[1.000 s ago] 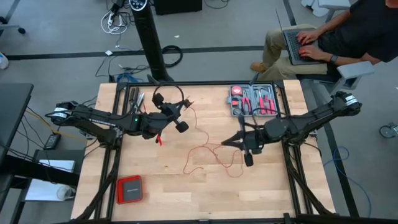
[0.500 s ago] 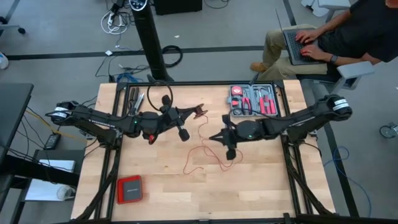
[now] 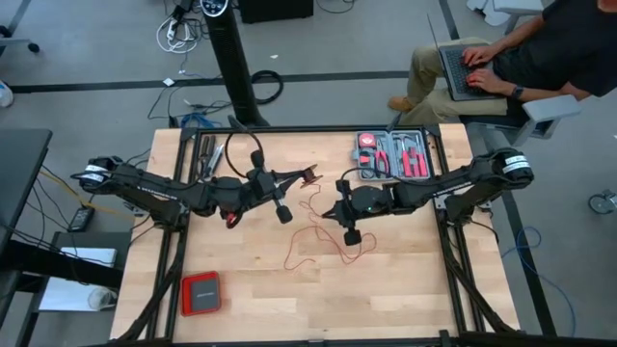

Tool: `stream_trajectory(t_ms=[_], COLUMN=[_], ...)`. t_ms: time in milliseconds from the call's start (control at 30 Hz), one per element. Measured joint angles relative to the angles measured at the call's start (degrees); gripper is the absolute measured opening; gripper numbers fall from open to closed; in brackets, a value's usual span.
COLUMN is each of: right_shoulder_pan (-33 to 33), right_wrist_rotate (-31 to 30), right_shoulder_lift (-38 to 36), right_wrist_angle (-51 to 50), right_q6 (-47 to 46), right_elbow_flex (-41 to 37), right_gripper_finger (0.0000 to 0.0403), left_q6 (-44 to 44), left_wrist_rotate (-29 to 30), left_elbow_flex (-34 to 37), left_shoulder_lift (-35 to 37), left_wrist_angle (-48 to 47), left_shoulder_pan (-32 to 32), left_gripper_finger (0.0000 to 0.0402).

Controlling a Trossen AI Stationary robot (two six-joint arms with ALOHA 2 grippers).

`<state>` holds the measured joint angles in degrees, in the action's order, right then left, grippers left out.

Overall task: Coil cords
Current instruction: Uncoil the red cable wire from the black spool

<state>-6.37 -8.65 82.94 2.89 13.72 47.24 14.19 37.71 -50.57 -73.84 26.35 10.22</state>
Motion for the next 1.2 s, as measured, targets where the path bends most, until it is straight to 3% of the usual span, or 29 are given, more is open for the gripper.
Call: stream_trajectory(t_ms=[200, 333, 600, 833, 967, 1200], right_shoulder_pan=[2.7, 3.9, 5.3, 5.4, 4.9, 2.9], right_wrist_rotate=[-7.7, -7.2, 9.4, 23.7, 22.6, 15.6], right_shoulder_lift=[-2.4, -3.6, -5.9, -12.8, -18.4, -24.8], right_wrist_angle=[-6.5, -8.4, -12.8, -17.5, -17.8, -13.9], right_q6=[-7.5, -10.8, -13.4, -16.8, -17.0, -16.2], right_elbow_flex=[0.0, 0.0, 0.0, 0.0, 0.0, 0.0], right_gripper_finger=[0.0007, 0.0022, 0.0045, 0.0044, 0.0044, 0.0044], left_q6=[0.7, 1.5, 3.8, 5.2, 7.0, 8.3], left_wrist_rotate=[-0.4, -1.0, 0.1, 1.3, -1.8, -7.7], left_elbow_flex=[0.0, 0.0, 0.0, 0.0, 0.7, 7.0], left_shoulder_lift=[0.0, 0.0, 0.0, 0.0, 0.0, 0.0], left_wrist_angle=[1.6, 2.8, 3.5, 3.0, 4.9, 18.2], left_shoulder_pan=[0.9, 1.6, 2.3, 2.3, 2.7, 2.5], left_gripper_finger=[0.0005, 0.0005, 0.0005, 0.0005, 0.0005, 0.0005])
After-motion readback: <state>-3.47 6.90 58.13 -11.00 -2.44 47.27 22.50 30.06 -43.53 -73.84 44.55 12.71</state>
